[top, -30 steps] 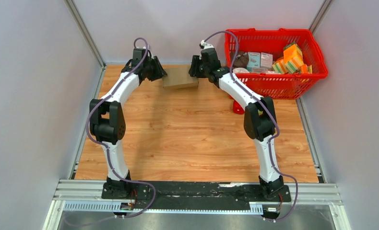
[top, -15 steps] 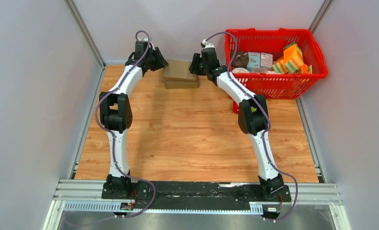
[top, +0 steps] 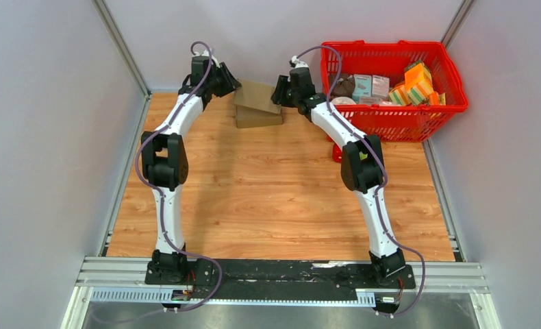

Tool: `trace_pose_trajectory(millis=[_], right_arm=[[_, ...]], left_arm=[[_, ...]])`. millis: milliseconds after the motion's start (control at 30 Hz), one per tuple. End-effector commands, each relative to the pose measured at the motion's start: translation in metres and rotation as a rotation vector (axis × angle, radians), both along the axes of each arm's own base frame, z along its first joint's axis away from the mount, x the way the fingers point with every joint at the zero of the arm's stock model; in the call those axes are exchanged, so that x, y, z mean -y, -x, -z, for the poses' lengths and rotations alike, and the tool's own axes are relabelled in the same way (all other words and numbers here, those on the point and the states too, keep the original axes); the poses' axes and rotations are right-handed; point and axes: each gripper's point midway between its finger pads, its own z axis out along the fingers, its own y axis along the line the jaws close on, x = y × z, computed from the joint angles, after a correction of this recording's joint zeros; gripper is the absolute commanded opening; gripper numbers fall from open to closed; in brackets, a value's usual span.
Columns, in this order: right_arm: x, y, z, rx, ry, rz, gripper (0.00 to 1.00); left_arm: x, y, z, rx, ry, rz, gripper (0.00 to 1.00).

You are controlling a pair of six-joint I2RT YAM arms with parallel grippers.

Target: Fold the paper box

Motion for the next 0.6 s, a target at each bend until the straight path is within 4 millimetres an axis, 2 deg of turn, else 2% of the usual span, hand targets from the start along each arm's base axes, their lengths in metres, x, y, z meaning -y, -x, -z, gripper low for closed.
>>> trace_pose_trajectory(millis=[0,167,300,467,567], right_arm=[[-0.070,0.038,-0.087,0.131,-0.181,-0.224,0.47],[-0.063,0.040,-0.097,0.141,-0.188,-0.212,0.49],[-0.063,0.043,-0.106,0.145,-0.206,-0.222,0.49],[-0.063,0.044,-0.106,0.135,-0.212,-0.223,0.49],[-0.062,0.045,-0.107,0.128,-0.212,-0.216,0.50]], left_arm=[[0.091,0.054,-0.054,0.032,0.161,0.277,0.41],[0.092,0.063,-0.052,0.023,0.164,0.273,0.41],[0.091,0.070,-0.060,0.037,0.167,0.275,0.41],[0.093,0.080,-0.064,0.043,0.168,0.283,0.41],[0.093,0.080,-0.056,0.016,0.173,0.277,0.41]])
